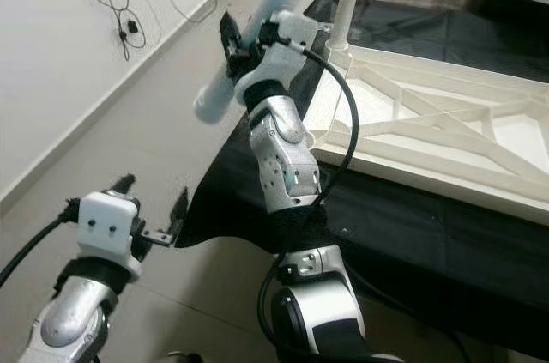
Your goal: Building children table
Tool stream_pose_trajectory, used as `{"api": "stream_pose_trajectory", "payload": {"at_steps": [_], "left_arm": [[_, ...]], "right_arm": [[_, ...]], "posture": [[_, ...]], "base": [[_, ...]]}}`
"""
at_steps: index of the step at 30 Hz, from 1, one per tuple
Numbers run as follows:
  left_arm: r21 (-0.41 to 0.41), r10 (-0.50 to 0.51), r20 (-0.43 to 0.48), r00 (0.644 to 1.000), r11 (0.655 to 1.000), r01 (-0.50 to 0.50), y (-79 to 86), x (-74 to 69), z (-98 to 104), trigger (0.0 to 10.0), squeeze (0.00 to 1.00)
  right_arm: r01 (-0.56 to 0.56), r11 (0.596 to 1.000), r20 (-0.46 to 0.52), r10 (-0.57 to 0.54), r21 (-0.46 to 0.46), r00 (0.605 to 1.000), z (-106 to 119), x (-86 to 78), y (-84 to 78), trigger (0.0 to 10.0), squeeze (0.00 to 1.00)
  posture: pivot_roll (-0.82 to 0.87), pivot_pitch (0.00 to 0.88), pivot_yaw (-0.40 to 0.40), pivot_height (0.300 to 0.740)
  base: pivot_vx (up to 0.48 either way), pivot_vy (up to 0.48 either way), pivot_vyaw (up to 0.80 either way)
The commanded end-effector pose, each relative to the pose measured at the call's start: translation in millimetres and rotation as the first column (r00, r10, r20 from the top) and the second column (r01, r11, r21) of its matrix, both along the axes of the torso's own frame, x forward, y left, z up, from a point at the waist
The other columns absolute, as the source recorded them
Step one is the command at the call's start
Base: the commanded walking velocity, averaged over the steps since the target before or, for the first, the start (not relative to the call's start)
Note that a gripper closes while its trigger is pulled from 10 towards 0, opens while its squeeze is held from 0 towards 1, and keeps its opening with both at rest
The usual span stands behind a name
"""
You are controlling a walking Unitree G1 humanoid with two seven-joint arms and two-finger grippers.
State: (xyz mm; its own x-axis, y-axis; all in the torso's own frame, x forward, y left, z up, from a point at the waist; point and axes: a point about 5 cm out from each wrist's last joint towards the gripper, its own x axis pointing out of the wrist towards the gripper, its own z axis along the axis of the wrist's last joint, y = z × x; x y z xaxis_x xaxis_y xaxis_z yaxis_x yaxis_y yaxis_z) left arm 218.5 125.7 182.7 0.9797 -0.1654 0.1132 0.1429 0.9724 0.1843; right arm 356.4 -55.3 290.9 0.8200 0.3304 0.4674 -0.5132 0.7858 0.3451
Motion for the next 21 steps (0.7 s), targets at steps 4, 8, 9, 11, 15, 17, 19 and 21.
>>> {"api": "stream_pose_trajectory", "payload": {"at_steps": [4, 8, 9, 11, 15, 17, 19, 21], "left_arm": [[0.087, 0.038, -0.018, 0.999, 0.996, -0.036, 7.8, 17.7, 1, 10.0, 0.00], [0.143, 0.054, -0.028, 0.998, 0.988, -0.049, 9.5, 28.0, 2, 10.0, 0.00], [0.155, 0.056, -0.031, 0.998, 0.987, -0.051, 9.6, 30.8, 3, 10.0, 0.00], [0.176, 0.063, -0.048, 0.997, 0.983, -0.053, 10.2, 36.2, 1, 10.0, 0.00], [0.159, 0.071, -0.048, 0.996, 0.985, -0.063, 12.0, 40.8, 1, 10.0, 0.00], [0.154, 0.064, -0.058, 0.996, 0.987, -0.054, 11.3, 42.9, 0, 10.0, 0.00], [0.152, 0.058, -0.068, 0.996, 0.987, -0.047, 10.8, 44.6, 0, 10.0, 0.00], [0.134, 0.016, -0.085, 0.996, 0.991, -0.004, 6.0, 49.7, -2, 10.0, 0.00]], "right_arm": [[-0.204, 0.979, 0.018, 0.204, 0.008, 0.979, -11, -18.7, 14.8, 10.0, 0.00], [-0.272, 0.962, 0.018, 0.272, -0.002, 0.962, -17, -26.6, 17.7, 10.0, 0.00], [-0.285, 0.958, 0.016, 0.285, -0.001, 0.958, -19, -28.0, 18.1, 10.0, 0.00], [-0.312, 0.950, 0.011, 0.312, -0.001, 0.950, -21, -30.1, 18.1, 10.0, 0.00], [-0.339, 0.941, 0.007, 0.339, -0.005, 0.941, -22, -32.7, 18.2, 10.0, 0.00], [-0.350, 0.937, 0.008, 0.350, -0.009, 0.937, -23, -35.1, 18.2, 10.0, 0.00], [-0.359, 0.933, 0.009, 0.359, -0.013, 0.933, -23, -37.0, 18.1, 10.0, 0.00], [-0.392, 0.920, 0.011, 0.392, -0.028, 0.920, -26, -42.8, 21.0, 10.0, 0.00]], "posture": [[0.09, 0.076, -0.009, 0.740], [0.09, 0.061, -0.007, 0.740], [0.09, 0.061, -0.007, 0.740], [0.09, 0.055, -0.011, 0.740], [0.09, 0.050, -0.012, 0.740], [0.09, 0.049, -0.008, 0.740], [0.09, 0.049, -0.008, 0.740], [0.08, 0.044, -0.008, 0.740]], "base": [[0.000, 0.000, 0.00], [0.000, 0.000, 0.00], [0.000, 0.000, 0.00], [0.000, 0.000, 0.00], [0.000, 0.000, 0.00], [0.000, 0.000, 0.00], [0.000, 0.000, 0.00], [0.000, 0.000, 0.00]]}}
